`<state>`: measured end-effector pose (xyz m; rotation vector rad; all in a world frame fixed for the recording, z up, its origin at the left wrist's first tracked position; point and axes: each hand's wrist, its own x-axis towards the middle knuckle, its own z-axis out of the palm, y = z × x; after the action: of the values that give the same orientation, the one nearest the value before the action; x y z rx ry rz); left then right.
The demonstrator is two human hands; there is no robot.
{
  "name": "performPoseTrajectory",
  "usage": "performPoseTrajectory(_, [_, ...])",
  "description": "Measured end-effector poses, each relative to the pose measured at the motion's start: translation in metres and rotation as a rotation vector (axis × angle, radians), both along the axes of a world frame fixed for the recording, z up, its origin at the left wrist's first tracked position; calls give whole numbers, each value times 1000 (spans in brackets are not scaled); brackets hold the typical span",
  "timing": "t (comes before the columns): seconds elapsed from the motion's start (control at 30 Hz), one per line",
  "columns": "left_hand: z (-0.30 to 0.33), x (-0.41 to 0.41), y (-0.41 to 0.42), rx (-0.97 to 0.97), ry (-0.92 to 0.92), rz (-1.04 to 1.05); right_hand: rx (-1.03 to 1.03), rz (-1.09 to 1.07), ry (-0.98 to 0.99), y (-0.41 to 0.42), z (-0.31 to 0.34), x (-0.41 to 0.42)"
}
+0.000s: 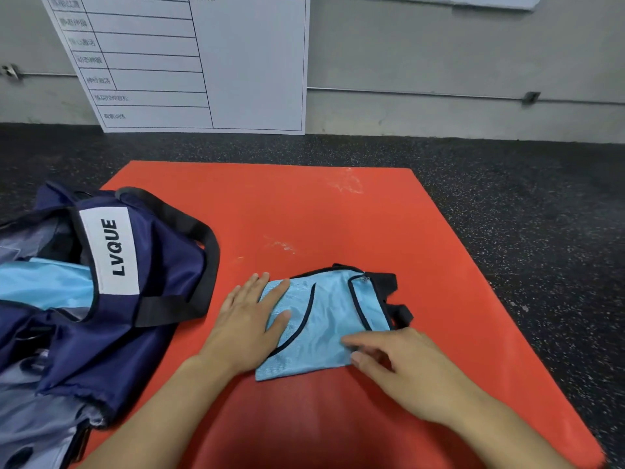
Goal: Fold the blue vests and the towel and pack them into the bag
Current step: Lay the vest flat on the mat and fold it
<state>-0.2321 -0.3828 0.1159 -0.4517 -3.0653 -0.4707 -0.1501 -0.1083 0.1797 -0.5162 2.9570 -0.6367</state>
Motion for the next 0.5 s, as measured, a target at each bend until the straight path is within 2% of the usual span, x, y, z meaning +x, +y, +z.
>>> performPoseTrajectory(0.07, [2,0,0,5,-4,2,102,6,26,6,2,-2])
performPoseTrajectory(0.17, [4,3,0,15,4,-11,235,-7,-160,15,-3,-12])
performPoseTrajectory(0.3, [8,7,0,24,22,-54,100,-93,-249,23,-21,-35])
performPoseTrajectory(0.4, [10,9,0,37,51,-70,42,-166,-199,25,-34,-59])
performPoseTrajectory(0.5, [13,12,0,83,89,-82,86,-132,-136,23,-45,-78])
